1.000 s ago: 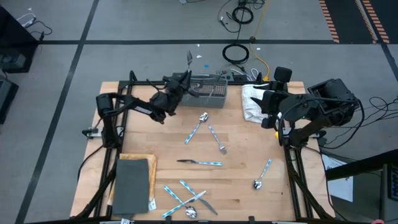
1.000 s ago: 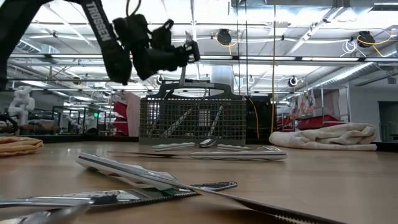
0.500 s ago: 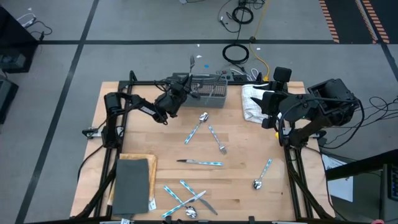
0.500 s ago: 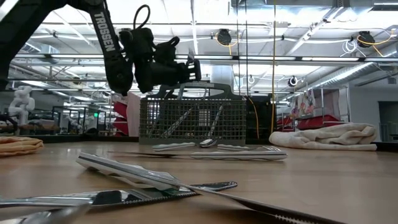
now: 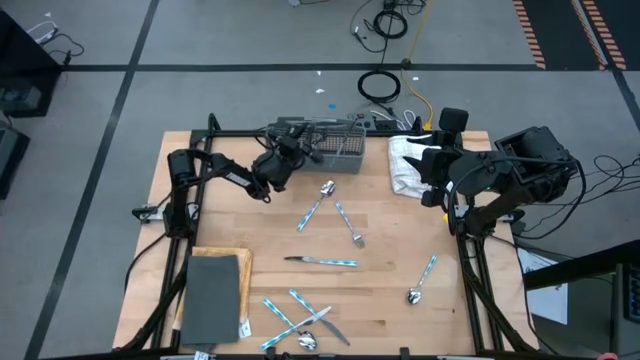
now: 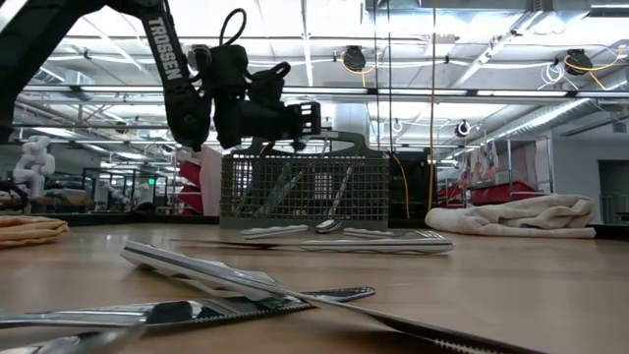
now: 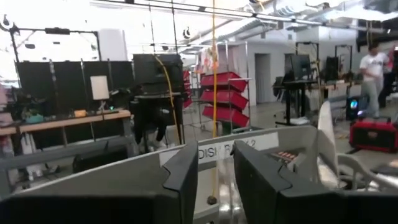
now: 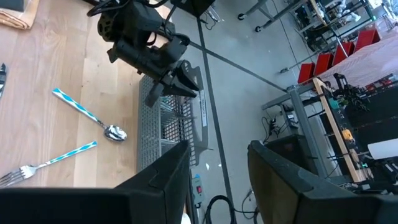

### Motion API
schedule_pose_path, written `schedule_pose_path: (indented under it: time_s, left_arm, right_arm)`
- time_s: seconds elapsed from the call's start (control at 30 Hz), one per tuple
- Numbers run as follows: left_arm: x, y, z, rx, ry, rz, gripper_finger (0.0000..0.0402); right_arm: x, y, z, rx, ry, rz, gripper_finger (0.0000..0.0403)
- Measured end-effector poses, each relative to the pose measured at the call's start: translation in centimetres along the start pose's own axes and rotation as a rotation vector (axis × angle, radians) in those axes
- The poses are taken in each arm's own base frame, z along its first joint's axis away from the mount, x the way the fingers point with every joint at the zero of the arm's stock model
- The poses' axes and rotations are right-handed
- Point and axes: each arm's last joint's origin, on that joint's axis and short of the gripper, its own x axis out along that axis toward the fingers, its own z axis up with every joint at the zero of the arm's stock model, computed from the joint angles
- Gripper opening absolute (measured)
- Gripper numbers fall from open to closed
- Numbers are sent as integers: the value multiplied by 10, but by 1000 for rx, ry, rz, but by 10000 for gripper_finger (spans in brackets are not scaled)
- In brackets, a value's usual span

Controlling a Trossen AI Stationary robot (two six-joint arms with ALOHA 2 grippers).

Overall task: Sort silverware
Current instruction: Put the blue knife into the silverware basket

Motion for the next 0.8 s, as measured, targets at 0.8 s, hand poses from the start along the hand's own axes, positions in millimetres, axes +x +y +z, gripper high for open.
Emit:
schedule_pose_path:
  time_s: [0.8]
  left_arm:
    - [-67,-46,134,-10,403,-885,111]
  right_arm:
    - [-1,-1,-1,12,-1,0,150]
